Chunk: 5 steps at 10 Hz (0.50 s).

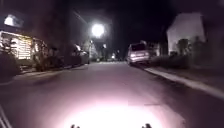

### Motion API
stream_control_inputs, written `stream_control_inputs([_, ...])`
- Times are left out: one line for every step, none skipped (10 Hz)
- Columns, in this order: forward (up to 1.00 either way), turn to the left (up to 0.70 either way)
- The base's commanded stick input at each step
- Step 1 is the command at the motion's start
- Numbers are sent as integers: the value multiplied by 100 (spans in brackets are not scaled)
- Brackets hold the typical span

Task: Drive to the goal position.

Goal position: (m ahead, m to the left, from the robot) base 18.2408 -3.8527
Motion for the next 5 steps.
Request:
stream_control_inputs([70, 0])
stream_control_inputs([70, 0])
stream_control_inputs([70, 0])
stream_control_inputs([70, 0])
stream_control_inputs([70, 0])
